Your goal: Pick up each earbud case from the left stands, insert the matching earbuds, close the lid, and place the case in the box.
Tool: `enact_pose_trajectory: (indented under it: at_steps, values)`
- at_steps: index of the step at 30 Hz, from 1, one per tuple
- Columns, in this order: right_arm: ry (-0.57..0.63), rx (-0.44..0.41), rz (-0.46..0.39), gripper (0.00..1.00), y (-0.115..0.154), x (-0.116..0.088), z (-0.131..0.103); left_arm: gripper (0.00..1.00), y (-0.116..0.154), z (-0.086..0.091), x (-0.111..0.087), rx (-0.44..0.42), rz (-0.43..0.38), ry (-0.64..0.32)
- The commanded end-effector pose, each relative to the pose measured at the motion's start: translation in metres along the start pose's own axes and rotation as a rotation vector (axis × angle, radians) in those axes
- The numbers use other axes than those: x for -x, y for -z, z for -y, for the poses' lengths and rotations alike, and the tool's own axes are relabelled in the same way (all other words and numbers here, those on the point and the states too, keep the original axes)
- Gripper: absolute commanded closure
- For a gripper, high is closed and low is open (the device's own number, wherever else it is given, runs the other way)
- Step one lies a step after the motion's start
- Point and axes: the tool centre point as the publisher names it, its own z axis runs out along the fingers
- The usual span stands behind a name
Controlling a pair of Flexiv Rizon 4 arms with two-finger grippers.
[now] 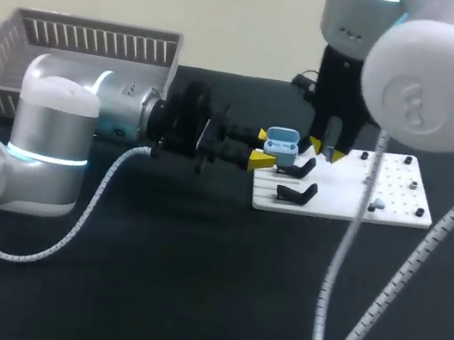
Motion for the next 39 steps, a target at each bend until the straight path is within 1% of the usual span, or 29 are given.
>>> enact_pose_trajectory:
  at_steps: [1,5,10,19,30,39]
  values:
    - [-0.025,-0.033,0.008,1.00,0.002,0.000,-0.015,1.00,0.000,0.000,-0.001,0.002,0.002,-0.002]
    - [-0.058,-0.045,0.003,1.00,0.004,0.001,-0.023,1.00,0.000,0.000,-0.001,0.002,0.002,-0.002]
    - [-0.085,-0.087,0.000,1.00,0.004,0.004,-0.029,1.00,0.000,0.000,-0.001,0.002,0.002,-0.002]
    - [-0.084,-0.121,-0.010,1.00,0.003,0.001,-0.038,1.00,0.000,0.000,-0.001,0.002,0.002,-0.002]
    - [-0.097,-0.142,-0.017,1.00,0.002,-0.003,-0.048,1.00,0.000,0.000,-0.001,0.002,0.002,-0.002]
    - [-0.096,-0.163,-0.022,1.00,-0.006,-0.003,-0.055,1.00,0.000,0.000,-0.001,0.002,0.002,-0.002]
